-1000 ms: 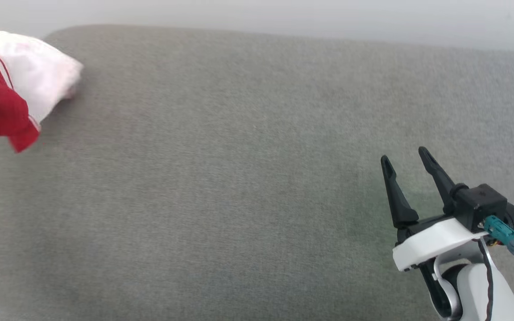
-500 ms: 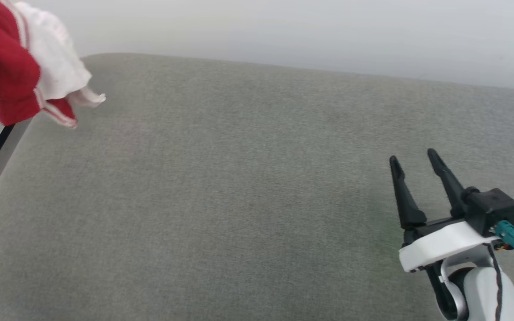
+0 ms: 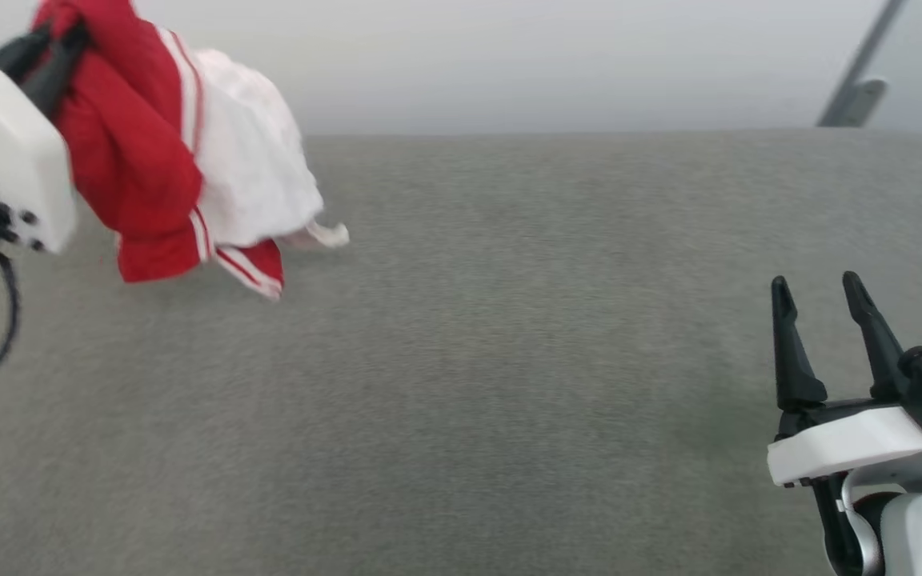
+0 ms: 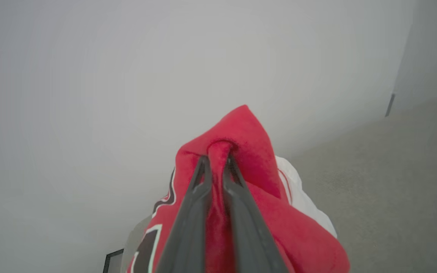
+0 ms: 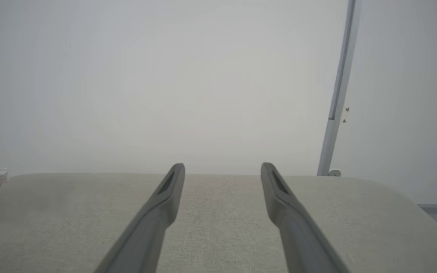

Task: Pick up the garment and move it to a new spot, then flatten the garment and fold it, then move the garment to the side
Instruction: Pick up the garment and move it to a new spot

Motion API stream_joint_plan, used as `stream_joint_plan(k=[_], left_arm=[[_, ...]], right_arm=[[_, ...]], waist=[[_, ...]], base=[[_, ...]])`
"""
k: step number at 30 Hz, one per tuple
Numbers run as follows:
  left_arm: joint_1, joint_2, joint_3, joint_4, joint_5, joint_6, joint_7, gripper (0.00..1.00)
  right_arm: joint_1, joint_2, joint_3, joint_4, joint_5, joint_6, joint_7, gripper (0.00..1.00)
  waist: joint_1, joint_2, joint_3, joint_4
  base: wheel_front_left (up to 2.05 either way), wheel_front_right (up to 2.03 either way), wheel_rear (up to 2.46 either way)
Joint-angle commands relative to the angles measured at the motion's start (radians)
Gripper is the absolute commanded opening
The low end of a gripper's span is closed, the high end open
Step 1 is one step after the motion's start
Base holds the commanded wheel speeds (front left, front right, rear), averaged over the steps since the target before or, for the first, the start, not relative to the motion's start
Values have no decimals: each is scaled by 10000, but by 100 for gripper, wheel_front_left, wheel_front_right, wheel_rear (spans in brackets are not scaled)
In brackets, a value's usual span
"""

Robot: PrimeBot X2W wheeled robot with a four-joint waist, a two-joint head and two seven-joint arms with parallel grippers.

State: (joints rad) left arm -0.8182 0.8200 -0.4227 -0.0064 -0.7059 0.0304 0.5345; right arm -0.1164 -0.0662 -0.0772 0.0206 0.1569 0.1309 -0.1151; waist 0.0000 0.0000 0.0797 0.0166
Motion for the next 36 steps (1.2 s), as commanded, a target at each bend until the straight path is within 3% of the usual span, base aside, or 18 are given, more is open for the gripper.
stream_joint_plan(k=[1, 6, 12, 23, 36], left_arm=[[178, -16, -67, -241, -137, 70, 120, 0], [513, -207, -503, -1608, -190, 308, 769, 0], [864, -781, -1518, -2223, -130, 179, 1358, 0], [2001, -1955, -3469, 575, -144, -660, 1427, 0], [2378, -2772, -4287, 4303, -55, -1124, 796, 0]], right_arm=[[73, 48, -72, -54, -36, -3, -55, 100], [260, 119, -341, 3, -32, -3, -135, 100], [355, 161, -310, 210, 81, -3, -274, 100], [-40, 158, 483, 1221, 713, -3, -792, 100], [-559, 154, 1358, 1991, 904, -3, -1092, 100]], waist=[[0, 0, 12, -502], [0, 0, 99, -1345], [0, 0, 366, -2194], [0, 0, 872, -3320], [0, 0, 1150, -3657]], base=[[0, 0, 0], [0, 0, 0], [0, 0, 0], [0, 0, 0], [0, 0, 0]])
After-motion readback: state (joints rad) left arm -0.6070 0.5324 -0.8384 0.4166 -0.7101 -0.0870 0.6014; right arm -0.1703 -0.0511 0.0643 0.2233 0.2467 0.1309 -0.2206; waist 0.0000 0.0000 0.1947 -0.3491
